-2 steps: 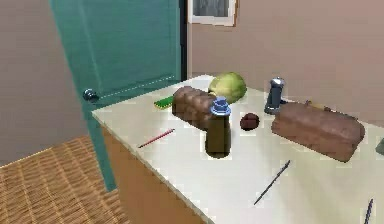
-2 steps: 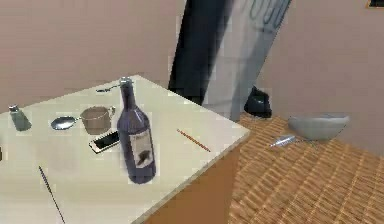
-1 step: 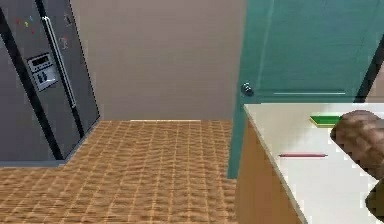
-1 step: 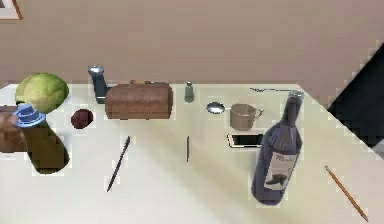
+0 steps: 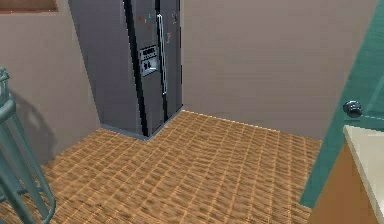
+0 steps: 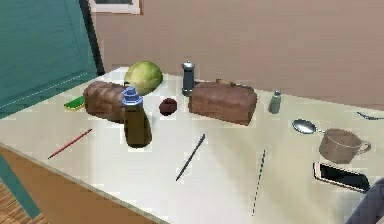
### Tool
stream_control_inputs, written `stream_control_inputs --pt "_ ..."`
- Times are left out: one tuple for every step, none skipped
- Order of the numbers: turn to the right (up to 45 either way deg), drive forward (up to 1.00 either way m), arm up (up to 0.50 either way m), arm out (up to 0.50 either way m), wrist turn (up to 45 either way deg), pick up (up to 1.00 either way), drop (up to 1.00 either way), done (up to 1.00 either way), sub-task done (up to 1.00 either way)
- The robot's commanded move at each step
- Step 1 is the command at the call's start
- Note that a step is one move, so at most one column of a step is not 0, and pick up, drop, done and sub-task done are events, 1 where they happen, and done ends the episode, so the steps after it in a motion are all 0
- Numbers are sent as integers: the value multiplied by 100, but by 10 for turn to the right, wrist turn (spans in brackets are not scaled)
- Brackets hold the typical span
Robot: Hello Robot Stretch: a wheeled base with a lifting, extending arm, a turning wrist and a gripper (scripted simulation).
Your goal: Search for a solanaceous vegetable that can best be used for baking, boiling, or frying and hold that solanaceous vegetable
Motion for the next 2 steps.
stream_control_inputs --pt "0 0 50 0 0 0 0 0 0" --pt "0 0 38 0 0 0 0 0 0"
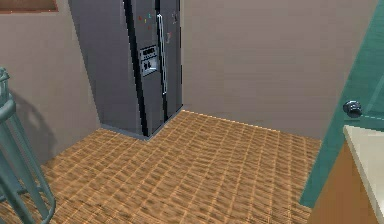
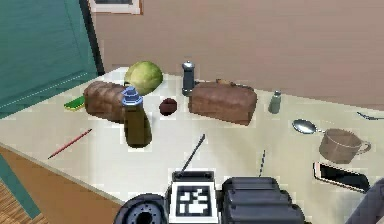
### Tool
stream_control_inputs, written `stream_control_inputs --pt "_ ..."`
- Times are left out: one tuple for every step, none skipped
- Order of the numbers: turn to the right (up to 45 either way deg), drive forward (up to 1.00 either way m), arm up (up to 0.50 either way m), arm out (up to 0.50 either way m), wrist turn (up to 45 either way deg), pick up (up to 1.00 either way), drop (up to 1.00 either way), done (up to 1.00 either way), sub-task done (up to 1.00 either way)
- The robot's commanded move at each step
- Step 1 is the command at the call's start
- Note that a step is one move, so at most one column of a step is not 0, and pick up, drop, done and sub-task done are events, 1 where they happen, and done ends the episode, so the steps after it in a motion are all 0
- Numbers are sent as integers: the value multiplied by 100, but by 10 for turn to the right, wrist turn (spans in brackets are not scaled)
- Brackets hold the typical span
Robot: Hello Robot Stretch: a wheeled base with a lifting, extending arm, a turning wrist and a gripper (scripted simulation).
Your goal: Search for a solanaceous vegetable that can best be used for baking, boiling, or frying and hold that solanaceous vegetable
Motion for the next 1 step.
stream_control_inputs --pt "0 0 0 50 0 0 0 0 0"
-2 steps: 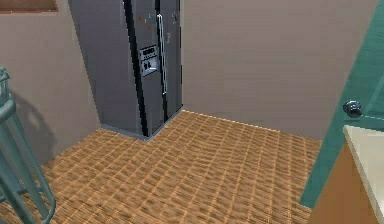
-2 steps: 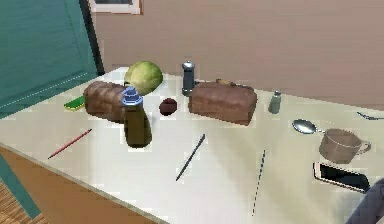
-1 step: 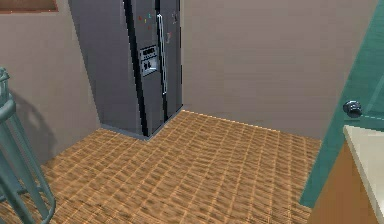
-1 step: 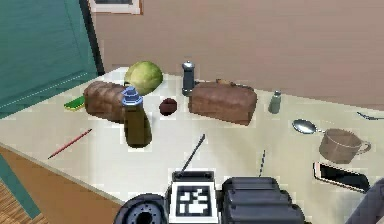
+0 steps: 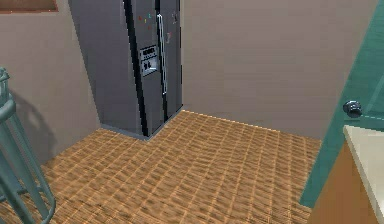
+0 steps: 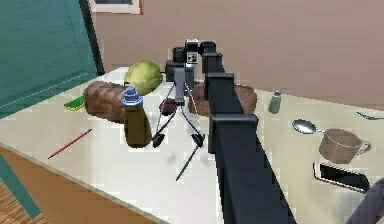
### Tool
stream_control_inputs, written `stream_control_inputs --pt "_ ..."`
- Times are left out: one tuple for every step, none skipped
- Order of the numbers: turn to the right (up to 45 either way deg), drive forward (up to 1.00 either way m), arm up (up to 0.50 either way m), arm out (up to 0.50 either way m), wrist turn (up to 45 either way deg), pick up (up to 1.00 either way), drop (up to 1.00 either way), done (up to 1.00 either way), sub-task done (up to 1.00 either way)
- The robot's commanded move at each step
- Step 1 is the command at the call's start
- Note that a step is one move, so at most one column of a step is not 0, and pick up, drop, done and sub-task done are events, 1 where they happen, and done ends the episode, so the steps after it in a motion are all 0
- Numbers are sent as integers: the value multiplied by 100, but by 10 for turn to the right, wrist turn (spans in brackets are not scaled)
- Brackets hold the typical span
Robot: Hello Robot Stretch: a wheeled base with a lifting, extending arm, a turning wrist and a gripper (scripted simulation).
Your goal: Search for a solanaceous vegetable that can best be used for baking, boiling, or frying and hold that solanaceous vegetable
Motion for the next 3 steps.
stream_control_inputs --pt "0 0 0 0 450 0 0 0 0" --pt "0 0 0 0 450 0 0 0 0" --pt "0 0 0 0 450 0 0 0 0"
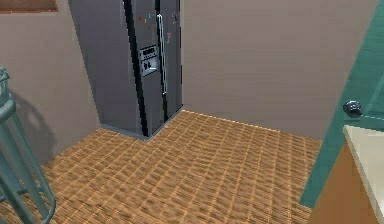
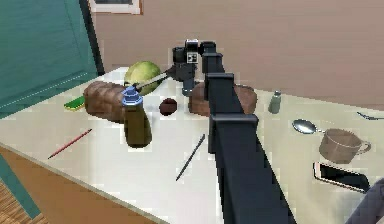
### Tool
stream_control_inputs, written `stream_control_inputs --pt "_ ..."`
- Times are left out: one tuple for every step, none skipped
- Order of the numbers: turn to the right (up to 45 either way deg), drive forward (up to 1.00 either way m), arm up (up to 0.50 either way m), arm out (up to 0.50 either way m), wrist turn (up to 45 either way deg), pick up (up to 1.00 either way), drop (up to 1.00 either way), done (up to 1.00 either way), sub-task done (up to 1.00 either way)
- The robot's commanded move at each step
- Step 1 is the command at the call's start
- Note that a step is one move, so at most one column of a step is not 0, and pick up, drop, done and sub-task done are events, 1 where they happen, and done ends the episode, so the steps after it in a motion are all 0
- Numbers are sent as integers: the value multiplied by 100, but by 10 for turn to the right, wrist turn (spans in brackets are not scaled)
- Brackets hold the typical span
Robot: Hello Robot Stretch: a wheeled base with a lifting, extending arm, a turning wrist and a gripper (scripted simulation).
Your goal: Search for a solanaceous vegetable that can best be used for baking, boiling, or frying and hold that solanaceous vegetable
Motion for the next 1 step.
stream_control_inputs --pt "0 0 0 0 210 0 0 0 0"
